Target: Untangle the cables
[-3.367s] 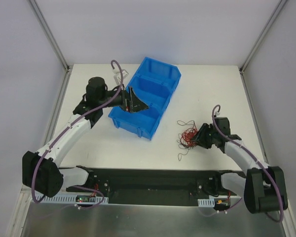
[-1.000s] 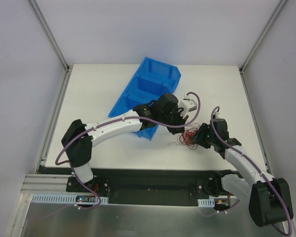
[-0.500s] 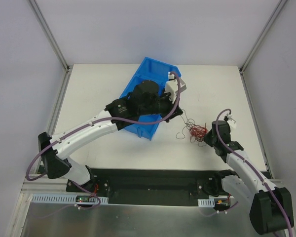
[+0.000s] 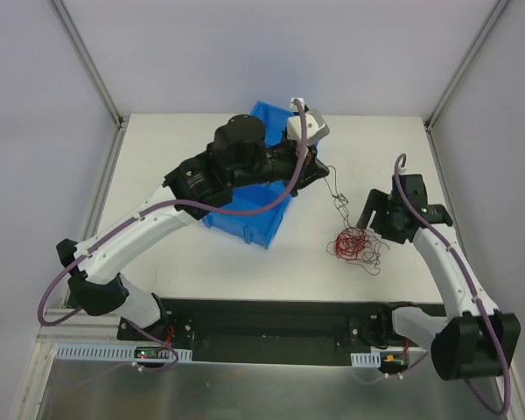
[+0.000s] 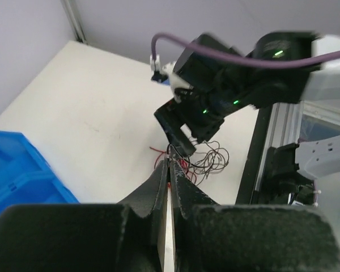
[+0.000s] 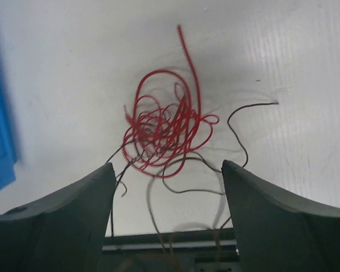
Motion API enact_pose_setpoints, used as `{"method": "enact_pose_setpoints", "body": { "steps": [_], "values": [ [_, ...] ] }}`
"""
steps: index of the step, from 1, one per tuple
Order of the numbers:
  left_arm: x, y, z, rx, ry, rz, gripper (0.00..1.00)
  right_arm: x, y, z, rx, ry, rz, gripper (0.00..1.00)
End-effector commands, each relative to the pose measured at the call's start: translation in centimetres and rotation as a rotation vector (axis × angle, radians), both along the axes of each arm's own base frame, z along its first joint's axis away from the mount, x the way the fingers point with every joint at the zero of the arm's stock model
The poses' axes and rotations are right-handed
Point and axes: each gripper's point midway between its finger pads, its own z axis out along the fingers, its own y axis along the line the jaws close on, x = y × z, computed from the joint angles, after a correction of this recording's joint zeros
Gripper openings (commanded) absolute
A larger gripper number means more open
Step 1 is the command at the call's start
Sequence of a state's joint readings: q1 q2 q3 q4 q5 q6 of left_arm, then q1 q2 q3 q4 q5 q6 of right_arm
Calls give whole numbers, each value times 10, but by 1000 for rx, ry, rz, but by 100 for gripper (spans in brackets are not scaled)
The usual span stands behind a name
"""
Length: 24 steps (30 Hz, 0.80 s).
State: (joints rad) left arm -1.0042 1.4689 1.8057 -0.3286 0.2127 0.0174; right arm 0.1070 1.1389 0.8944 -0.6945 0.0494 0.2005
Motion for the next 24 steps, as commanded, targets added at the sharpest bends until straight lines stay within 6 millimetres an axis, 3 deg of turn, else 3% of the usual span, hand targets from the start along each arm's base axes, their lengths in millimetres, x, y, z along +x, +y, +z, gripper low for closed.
{"method": "enact_pose_setpoints", "body": {
  "steps": [1,5,9,12,17,20,24],
  "values": [
    [9,-14,-36,84,71,-24,0,-23,30,55,119,-170,245,82],
    [22,-14,-34,62,117,16,0,-29,39,102,141,-343,320,82],
    [23,-14,-41,58,171,7,0,-39,71,175,271,-605,489,84],
    [24,-18,-38,51,173,-2,0,-44,87,211,344,-732,565,84],
    [27,-18,-35,38,173,-3,0,-27,102,218,435,-716,567,81],
    [28,-18,-35,35,182,-6,0,-13,99,211,385,-709,504,78],
    [25,-17,-32,28,174,-19,0,-10,107,202,409,-669,513,72]
  ]
}}
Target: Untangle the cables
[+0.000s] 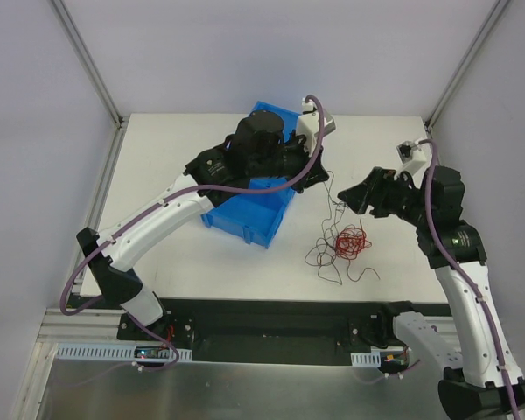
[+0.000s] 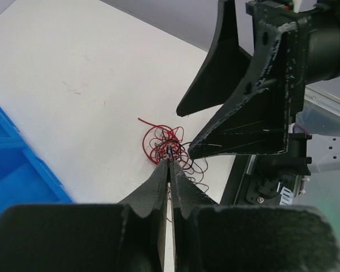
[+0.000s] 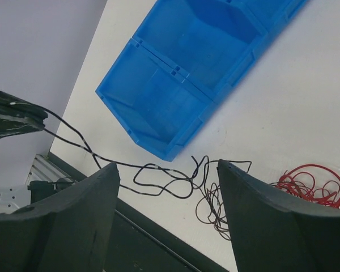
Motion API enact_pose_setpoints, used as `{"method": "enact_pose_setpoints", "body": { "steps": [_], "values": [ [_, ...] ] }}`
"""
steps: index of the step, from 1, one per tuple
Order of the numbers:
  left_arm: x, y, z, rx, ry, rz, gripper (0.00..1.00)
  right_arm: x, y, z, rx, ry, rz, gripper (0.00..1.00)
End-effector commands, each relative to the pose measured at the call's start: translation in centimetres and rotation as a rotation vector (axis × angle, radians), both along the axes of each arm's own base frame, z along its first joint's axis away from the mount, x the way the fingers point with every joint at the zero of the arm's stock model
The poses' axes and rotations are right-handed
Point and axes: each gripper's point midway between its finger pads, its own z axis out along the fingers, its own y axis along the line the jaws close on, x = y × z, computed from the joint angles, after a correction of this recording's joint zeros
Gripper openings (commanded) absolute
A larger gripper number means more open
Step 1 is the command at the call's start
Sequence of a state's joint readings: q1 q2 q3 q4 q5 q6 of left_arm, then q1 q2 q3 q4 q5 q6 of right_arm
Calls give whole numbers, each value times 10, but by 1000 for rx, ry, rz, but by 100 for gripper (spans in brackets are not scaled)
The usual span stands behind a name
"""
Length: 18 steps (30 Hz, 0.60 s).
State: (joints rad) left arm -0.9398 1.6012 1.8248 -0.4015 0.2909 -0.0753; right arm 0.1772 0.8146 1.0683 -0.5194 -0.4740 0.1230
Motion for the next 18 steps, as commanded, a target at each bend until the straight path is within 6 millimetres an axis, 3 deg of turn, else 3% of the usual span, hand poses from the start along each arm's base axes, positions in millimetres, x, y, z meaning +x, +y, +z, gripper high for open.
{"method": "enact_pose_setpoints", "body": {
  "steps": [1,4,7,11,14,18],
  "values": [
    [-3,2,34,-90,-32,-21,0,7,11,5,31,-8,13,71],
    [-4,2,40,-103,-41,-29,0,1,19,-28,-9,79,55,68],
    [-9,3,58,-137,-59,-50,0,0,11,-66,-52,145,-7,69],
    [-29,3,82,-192,-65,-146,0,24,-25,-114,-127,273,-291,69],
    [-45,8,101,-232,-71,-203,0,37,-45,-147,-176,425,-389,68],
    [-52,19,127,-267,-113,-202,0,37,-75,-185,-284,574,-473,68]
  ]
}}
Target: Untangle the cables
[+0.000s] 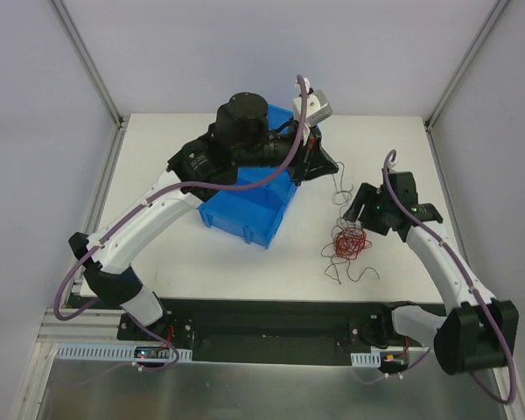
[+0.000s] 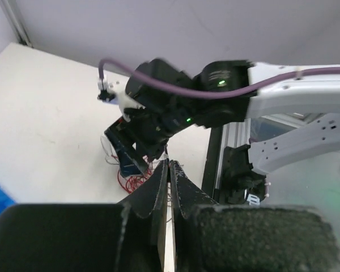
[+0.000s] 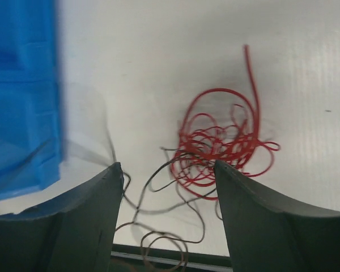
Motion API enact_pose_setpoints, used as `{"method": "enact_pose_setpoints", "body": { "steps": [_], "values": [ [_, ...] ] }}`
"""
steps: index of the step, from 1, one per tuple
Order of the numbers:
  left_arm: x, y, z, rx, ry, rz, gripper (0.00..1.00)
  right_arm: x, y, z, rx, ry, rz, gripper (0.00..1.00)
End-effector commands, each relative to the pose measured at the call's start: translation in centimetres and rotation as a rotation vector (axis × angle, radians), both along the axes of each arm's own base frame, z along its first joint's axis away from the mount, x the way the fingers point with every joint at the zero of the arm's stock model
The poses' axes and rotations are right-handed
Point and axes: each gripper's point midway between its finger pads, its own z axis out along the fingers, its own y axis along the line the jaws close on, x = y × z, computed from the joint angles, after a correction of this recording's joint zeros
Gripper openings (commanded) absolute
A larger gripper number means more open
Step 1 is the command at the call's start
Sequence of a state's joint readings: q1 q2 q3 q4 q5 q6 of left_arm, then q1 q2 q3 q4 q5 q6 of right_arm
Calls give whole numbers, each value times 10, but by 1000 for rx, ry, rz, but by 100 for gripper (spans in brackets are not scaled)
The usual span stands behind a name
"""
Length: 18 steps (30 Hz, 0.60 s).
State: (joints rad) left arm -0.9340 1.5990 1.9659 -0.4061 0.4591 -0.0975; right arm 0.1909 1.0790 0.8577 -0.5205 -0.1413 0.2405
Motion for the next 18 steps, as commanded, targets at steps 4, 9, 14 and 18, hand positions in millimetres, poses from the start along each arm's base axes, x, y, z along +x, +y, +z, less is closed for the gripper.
{"method": "enact_pose_setpoints", "body": {
  "steps": [4,9,14,18],
  "values": [
    [-28,34,104,-198,-138,-27,0,-13,-66,-67,-217,259,-175,69],
    [-28,48,141,-258,-197,25,0,-46,-94,-99,-335,403,-181,72],
    [-19,59,162,-297,-249,105,0,-49,-121,-83,-441,378,-212,74],
    [-11,61,165,-302,-268,146,0,-45,-121,-39,-454,371,-152,75]
  ]
}}
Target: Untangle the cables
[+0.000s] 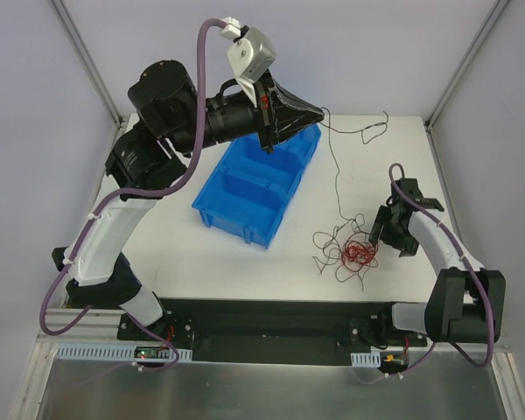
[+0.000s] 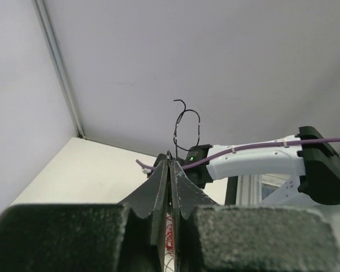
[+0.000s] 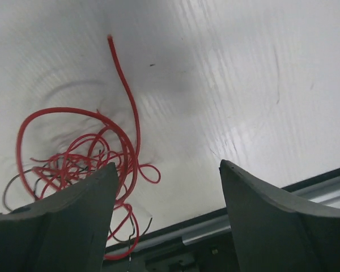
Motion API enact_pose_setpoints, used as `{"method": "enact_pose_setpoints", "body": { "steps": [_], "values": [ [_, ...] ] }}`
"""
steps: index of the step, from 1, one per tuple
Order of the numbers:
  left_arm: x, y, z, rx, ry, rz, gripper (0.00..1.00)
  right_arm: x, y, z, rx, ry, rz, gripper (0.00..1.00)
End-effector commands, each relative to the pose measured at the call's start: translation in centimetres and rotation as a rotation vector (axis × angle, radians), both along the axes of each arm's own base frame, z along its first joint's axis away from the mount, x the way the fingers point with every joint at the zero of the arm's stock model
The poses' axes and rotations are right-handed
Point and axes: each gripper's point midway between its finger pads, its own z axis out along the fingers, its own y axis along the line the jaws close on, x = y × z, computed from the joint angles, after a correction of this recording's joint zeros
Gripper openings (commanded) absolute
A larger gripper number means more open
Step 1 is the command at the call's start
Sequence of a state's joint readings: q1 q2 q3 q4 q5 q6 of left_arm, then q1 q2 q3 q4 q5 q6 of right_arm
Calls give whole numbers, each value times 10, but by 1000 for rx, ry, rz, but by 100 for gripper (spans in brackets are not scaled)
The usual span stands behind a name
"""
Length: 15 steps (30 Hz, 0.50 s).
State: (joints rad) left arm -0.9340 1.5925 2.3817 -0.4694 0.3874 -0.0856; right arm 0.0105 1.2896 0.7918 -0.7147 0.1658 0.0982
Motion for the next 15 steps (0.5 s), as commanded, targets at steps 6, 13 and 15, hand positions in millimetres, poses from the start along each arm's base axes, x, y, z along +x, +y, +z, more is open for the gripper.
{"method": "enact_pose_setpoints", "body": {
  "steps": [6,13,15],
  "values": [
    [22,-3,-2,0,-3,80,0,18,35,152,144,-332,212,79],
    [31,-13,-11,13,25,84,0,2,120,236,462,-737,616,82],
    [31,-16,-13,15,30,76,0,-4,141,235,513,-830,710,84]
  ]
}}
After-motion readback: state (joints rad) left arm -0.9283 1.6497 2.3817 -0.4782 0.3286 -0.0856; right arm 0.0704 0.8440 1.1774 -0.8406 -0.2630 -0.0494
